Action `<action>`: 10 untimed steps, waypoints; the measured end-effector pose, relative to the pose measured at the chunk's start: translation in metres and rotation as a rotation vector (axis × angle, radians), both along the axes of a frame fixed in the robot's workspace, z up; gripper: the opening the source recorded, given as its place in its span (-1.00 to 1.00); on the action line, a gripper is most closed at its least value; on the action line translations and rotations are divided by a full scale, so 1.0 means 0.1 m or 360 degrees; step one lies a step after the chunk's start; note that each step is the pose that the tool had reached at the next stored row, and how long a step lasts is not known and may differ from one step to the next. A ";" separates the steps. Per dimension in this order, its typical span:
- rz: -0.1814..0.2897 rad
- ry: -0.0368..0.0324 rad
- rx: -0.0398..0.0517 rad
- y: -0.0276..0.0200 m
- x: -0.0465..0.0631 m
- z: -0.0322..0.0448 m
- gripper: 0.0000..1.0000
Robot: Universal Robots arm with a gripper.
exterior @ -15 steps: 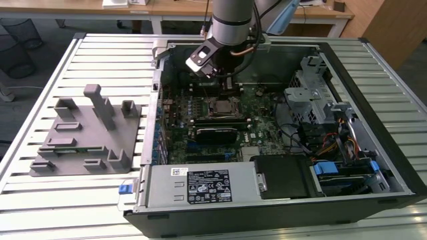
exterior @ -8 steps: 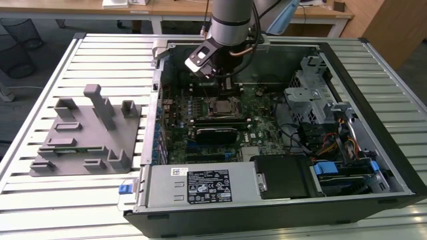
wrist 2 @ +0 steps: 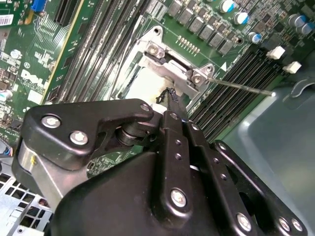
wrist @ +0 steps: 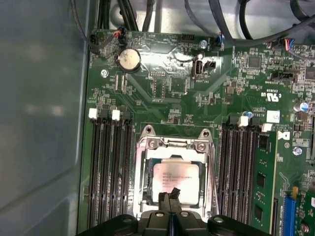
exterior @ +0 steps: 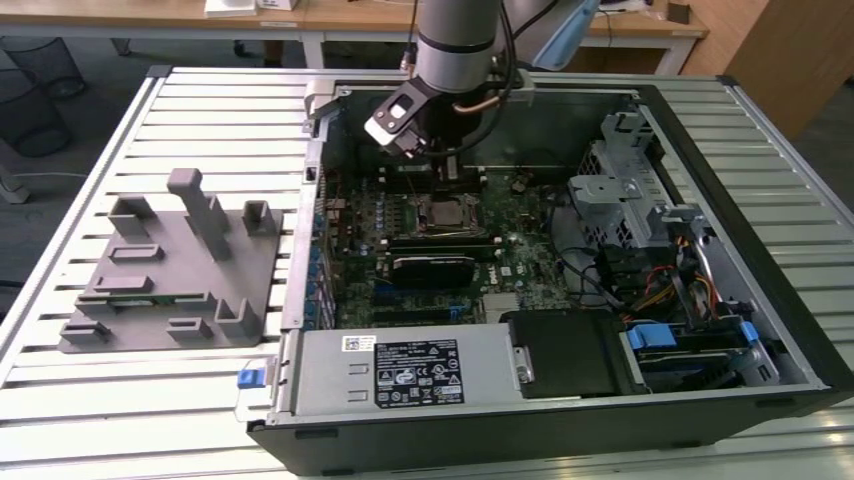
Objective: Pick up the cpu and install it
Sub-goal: 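Close the cpu cover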
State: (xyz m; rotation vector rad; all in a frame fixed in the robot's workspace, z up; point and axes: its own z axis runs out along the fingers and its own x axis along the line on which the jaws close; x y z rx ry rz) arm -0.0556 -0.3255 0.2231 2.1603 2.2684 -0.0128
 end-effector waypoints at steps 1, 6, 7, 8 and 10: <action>0.0000 0.0000 0.0000 0.000 -0.01 -0.003 -0.79; 0.0000 0.0000 0.0000 0.000 -0.05 -0.026 -0.79; 0.0000 0.0000 0.0000 0.000 -0.06 -0.035 -0.79; 0.0000 0.0000 0.0000 -0.001 -0.07 -0.045 -0.79; 0.0000 0.0000 0.0000 0.000 -0.08 -0.070 -0.79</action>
